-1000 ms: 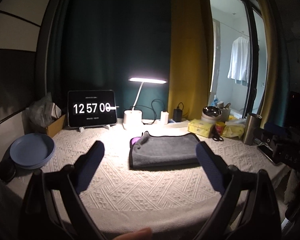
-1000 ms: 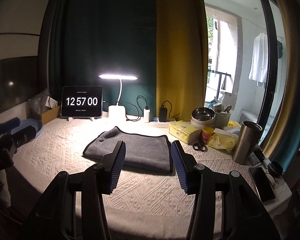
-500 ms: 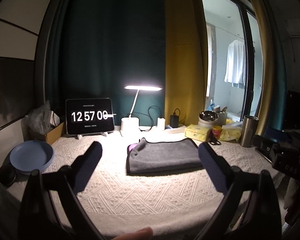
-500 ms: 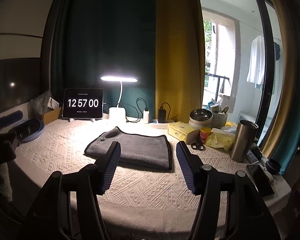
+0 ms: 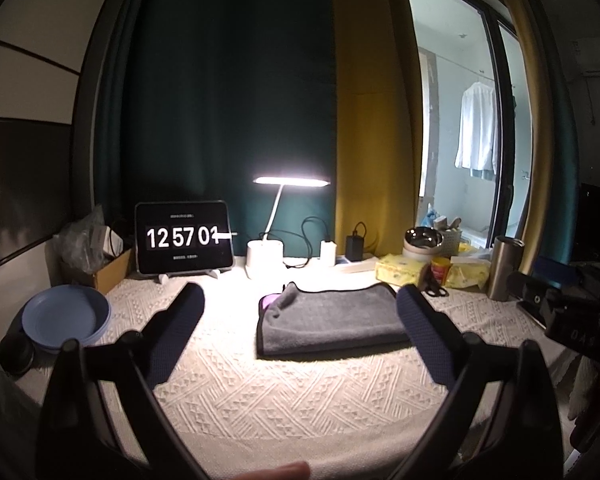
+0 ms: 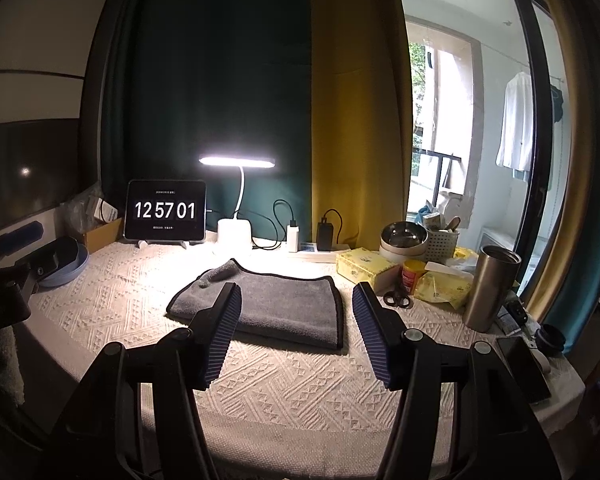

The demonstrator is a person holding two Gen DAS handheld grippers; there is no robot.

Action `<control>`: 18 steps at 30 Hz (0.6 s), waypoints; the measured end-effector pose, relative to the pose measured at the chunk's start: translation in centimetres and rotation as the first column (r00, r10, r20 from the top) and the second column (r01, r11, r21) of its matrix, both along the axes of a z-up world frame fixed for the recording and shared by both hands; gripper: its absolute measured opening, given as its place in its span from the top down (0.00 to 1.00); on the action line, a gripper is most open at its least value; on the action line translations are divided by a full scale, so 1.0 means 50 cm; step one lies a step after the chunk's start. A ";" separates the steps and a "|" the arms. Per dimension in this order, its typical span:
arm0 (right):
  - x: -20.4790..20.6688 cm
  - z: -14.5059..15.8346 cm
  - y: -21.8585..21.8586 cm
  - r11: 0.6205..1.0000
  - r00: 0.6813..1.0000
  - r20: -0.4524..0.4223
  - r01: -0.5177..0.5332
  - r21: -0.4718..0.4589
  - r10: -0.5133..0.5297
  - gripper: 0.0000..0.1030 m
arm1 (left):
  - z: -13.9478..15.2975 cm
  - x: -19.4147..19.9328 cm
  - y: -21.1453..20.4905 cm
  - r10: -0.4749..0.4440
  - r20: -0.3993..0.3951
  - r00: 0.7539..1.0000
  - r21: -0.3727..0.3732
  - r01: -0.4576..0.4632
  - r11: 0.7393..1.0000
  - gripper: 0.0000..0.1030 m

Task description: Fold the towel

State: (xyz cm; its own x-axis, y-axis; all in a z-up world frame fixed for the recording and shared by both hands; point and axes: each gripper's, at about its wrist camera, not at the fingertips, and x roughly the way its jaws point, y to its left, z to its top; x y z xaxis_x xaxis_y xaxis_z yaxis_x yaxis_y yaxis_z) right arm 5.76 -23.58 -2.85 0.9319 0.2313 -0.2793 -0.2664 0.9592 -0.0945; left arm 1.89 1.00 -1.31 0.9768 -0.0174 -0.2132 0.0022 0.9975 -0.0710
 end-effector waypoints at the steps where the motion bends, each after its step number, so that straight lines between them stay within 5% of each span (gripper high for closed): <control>1: 0.002 0.001 -0.001 1.000 1.000 0.000 0.000 0.001 0.000 0.41 | 0.001 0.001 0.000 0.001 0.001 1.000 -0.001 -0.001 1.000 0.05; 18: 0.019 0.004 0.002 1.000 1.000 -0.010 -0.007 -0.001 0.007 0.41 | 0.004 0.014 0.000 0.006 -0.005 1.000 -0.004 -0.006 1.000 0.05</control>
State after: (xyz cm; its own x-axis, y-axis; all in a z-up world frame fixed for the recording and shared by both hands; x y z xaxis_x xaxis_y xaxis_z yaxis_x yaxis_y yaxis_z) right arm 6.71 -23.48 -2.67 0.9274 0.2380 -0.2887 -0.2745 0.9571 -0.0928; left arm 2.60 0.99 -1.11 0.9760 -0.0125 -0.2176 -0.0039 0.9972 -0.0751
